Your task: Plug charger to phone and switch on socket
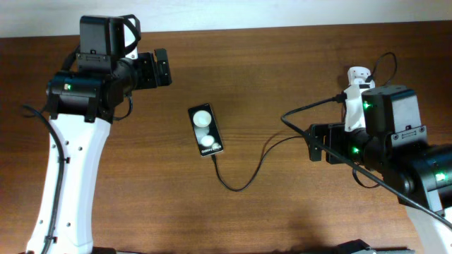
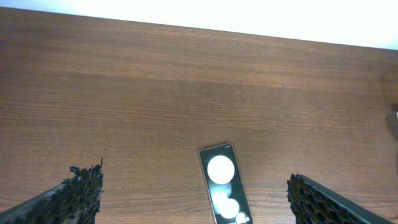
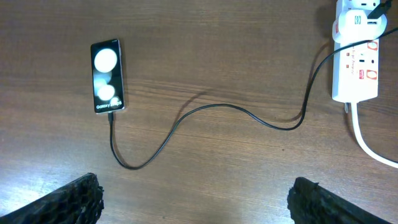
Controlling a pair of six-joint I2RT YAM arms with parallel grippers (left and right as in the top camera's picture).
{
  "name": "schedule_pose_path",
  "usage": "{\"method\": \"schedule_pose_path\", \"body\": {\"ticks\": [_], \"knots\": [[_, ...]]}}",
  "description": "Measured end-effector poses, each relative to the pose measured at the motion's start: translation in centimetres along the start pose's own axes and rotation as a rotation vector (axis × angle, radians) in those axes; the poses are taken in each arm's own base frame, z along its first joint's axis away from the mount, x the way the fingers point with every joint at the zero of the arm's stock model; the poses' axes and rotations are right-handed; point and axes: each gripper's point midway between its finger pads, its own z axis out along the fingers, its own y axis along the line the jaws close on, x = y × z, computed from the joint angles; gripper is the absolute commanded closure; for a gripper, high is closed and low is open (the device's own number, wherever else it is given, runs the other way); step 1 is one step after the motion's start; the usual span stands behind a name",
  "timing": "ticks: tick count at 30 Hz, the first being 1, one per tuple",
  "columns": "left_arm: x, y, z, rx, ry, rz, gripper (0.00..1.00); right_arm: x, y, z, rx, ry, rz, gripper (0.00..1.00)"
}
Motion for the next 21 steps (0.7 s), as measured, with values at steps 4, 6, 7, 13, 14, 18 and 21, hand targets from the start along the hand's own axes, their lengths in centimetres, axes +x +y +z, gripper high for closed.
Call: {"method": "schedule_pose_path", "body": {"ticks": [4,6,7,13,14,18,21], "knots": [[0.0,0.0,0.0,0.000,0.000,0.000,0.01,0.0,0.0,0.0,0.000,0.000,0.000,0.01],[0.0,0.0,0.0,0.000,0.000,0.000,0.01,0.0,0.0,0.0,0.000,0.000,0.000,0.01],[0.0,0.0,0.0,0.000,0.000,0.000,0.01,0.0,0.0,0.0,0.000,0.000,0.000,0.01],[0.0,0.0,0.0,0.000,0.000,0.000,0.01,0.4,0.0,-1.6,-0.008,-0.041,-0.002,0.01],[0.0,0.0,0.0,0.000,0.000,0.000,0.01,0.4,0.0,-2.0,-0.011,-0.053,-0.003,0.01],[0.0,0.0,0.0,0.000,0.000,0.000,0.01,0.5,0.0,-2.1,-0.008,-0.056,-0.002,0.01],[0.0,0.0,0.0,0.000,0.000,0.000,0.01,1.0,-0.3,-1.3,0.010,-0.008,0.000,0.01]]}}
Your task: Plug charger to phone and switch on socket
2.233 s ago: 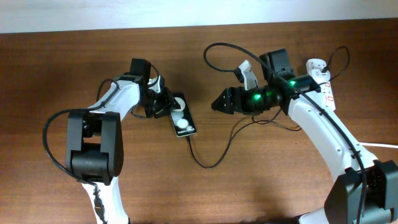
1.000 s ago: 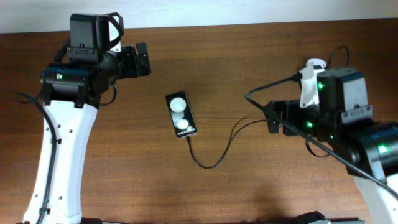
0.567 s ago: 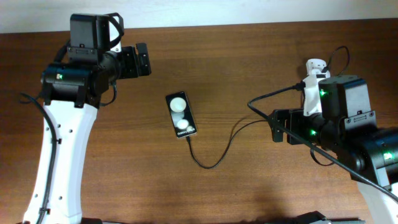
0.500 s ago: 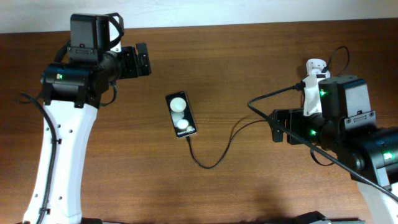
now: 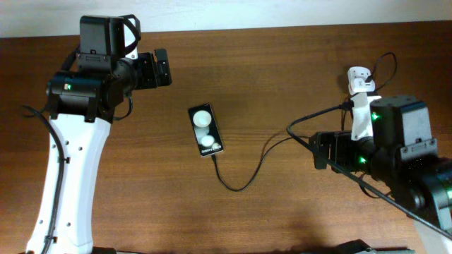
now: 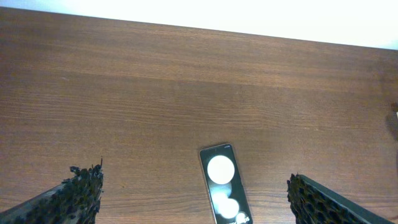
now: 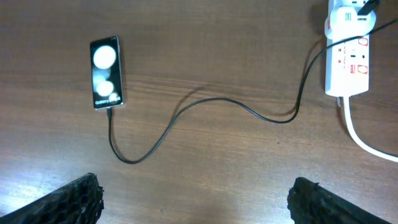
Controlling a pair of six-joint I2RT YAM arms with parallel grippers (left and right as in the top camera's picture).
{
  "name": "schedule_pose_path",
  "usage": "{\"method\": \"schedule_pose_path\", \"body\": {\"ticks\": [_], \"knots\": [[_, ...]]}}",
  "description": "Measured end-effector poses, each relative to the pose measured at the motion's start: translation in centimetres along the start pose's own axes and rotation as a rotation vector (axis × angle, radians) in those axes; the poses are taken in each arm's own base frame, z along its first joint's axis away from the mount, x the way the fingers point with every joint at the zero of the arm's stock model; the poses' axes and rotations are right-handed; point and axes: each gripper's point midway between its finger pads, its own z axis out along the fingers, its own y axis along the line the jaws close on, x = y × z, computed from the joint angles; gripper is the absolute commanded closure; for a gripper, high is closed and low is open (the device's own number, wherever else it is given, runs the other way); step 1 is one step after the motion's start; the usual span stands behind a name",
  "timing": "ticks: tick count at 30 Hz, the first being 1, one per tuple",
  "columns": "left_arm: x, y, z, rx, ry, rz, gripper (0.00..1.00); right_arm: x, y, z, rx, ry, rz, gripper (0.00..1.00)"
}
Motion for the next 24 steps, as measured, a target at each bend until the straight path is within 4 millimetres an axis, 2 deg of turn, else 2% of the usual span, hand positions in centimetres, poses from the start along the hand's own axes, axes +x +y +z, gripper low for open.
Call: {"method": "schedule_pose_path", "body": {"ticks": [4,5,9,13,18,19,20,22,24], "knots": [[0.0,0.0,0.0,0.000,0.000,0.000,0.01,-0.3,-0.2,1.8,0.022,0.050,0.002,0.01],[0.0,0.0,0.0,0.000,0.000,0.000,0.01,-1.1,-0.2,2.1,0.024,0.026,0.000,0.01],[0.0,0.0,0.0,0.000,0.000,0.000,0.01,-6.3,-0.3,2.2,0.038,-0.231,0.001,0.01],[0.0,0.0,0.0,-0.002,0.000,0.000,0.01,-7.2,-0.9,2.2,0.042,-0.494,-0.042,0.01],[0.0,0.1,0.0,-0.003,-0.001,0.003,0.01,-4.1,-3.6,3.0,0.056,-0.729,-0.039,0.01],[0.0,0.1,0.0,-0.004,-0.001,0.003,0.01,-2.5,-4.4,3.7,0.060,-0.760,-0.034,0.01],[0.0,0.1,0.0,-0.003,0.000,0.003,0.01,-2.4,-4.4,3.5,0.054,-0.809,-0.036,0.01],[0.0,0.1,0.0,-0.003,0.000,0.003,0.01,-0.4,-4.7,3.9,0.042,-0.881,-0.041,0.01],[0.0,0.1,0.0,-0.003,-0.001,0.003,0.01,0.2,-4.6,3.8,0.030,-0.952,-0.050,0.01]]}}
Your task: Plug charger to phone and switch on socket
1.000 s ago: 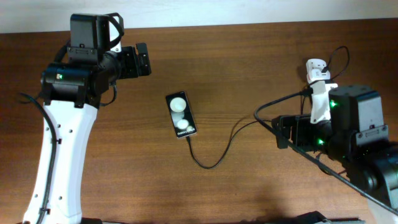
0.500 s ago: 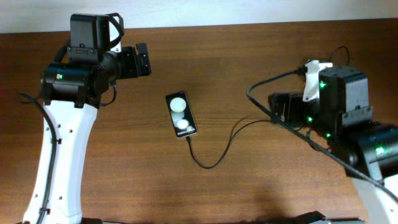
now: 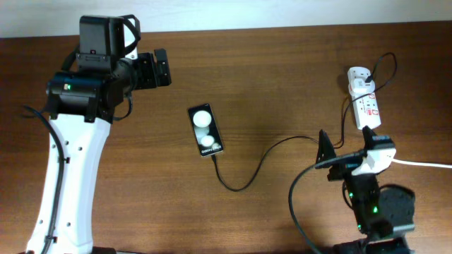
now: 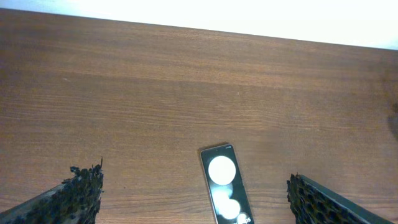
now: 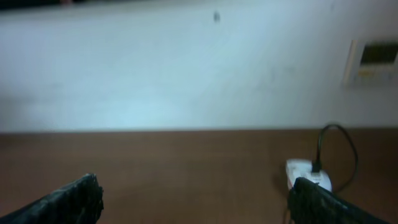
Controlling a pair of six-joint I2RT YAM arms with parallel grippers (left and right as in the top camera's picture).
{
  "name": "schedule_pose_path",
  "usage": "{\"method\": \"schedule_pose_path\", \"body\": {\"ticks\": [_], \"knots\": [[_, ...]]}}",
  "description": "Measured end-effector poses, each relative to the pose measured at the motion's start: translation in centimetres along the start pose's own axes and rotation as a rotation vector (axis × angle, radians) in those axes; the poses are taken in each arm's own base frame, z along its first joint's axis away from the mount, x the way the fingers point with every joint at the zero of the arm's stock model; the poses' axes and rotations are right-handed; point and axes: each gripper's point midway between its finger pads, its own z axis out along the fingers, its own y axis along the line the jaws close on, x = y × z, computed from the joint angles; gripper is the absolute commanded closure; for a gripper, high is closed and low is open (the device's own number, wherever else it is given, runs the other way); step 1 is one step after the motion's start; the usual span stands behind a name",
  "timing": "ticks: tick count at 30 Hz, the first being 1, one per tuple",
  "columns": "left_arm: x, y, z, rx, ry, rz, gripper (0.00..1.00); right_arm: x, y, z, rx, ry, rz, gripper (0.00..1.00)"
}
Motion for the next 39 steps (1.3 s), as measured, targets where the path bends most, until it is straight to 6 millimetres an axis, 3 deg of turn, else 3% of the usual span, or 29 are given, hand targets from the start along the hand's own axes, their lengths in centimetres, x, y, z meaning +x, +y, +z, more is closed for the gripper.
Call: {"method": "schedule_pose_path", "body": {"ticks": [4,13,19,21,39], "knots": [[0.0,0.0,0.0,0.000,0.001,0.000,0.01,2.4,-0.2,-0.8,-0.006,-0.060,-0.001,0.01],[0.0,0.0,0.0,0.000,0.001,0.000,0.01,5.7,-0.5,-1.5,-0.009,-0.091,-0.007,0.01],[0.0,0.0,0.0,0.000,0.001,0.000,0.01,8.8,-0.7,-1.2,-0.004,0.001,-0.008,0.02],[0.0,0.0,0.0,0.000,0.001,0.000,0.01,10.7,-0.9,-1.3,0.002,0.075,-0.007,0.02],[0.0,0.0,0.0,0.000,0.001,0.000,0.01,10.6,-0.9,-1.3,0.002,0.074,-0.007,0.01]]}}
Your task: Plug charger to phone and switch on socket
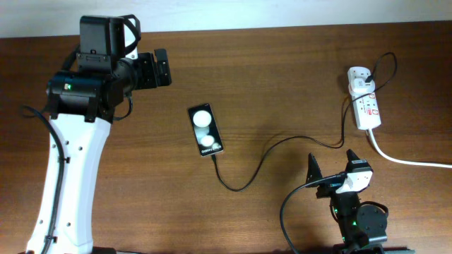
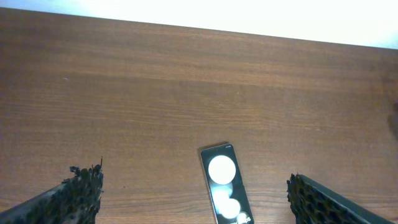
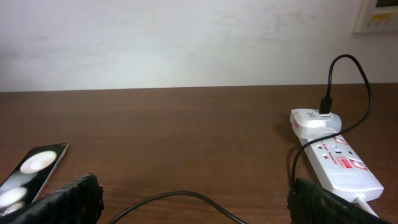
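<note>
A black phone (image 1: 205,130) lies face up mid-table, screen glaring; it also shows as the phone (image 2: 225,183) and the phone (image 3: 32,167). A black charger cable (image 1: 258,164) runs from its near end to a white power strip (image 1: 364,107) at the right, where the adapter (image 3: 315,119) is plugged in. My left gripper (image 1: 162,67) hangs open high over the far left, fingers (image 2: 78,193) wide apart. My right gripper (image 1: 330,169) is open low at the near edge, fingers (image 3: 326,202) spread, nothing between them.
The strip's white lead (image 1: 409,161) runs off the right edge. A white wall (image 3: 186,43) backs the brown table (image 1: 282,63). The left arm's white column (image 1: 67,183) stands at the left.
My right arm has sunk further toward the near edge. Its camera now looks level across the table at the strip and phone. The left arm, phone and cable are unchanged.
The phone lay plugged to the cable throughout. My right gripper was open, looking down near the power strip, then a little farther from it, then down at the near edge facing the wall, and now lower still. My left arm stayed put.
</note>
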Controlling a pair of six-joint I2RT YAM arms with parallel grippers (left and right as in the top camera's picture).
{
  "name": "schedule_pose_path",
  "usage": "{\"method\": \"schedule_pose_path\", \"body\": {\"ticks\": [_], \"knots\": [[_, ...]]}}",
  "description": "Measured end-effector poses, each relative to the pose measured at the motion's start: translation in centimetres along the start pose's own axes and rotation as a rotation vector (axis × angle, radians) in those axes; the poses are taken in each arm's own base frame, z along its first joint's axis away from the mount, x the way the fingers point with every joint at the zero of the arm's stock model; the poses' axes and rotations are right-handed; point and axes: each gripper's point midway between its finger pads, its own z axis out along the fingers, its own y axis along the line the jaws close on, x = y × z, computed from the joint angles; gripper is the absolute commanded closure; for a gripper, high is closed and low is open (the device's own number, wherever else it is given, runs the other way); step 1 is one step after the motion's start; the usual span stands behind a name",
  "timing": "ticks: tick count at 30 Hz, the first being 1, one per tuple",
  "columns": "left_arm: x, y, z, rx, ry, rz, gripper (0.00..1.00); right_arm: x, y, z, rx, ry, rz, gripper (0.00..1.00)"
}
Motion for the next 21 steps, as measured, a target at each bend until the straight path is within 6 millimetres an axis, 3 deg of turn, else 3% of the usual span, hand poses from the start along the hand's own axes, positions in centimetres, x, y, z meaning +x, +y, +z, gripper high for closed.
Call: {"method": "schedule_pose_path", "body": {"ticks": [21], "knots": [[-0.08,-0.02,-0.34,0.001,-0.007,0.000,0.01,0.00,0.00,0.00,0.000,0.000,0.000,0.01]]}}
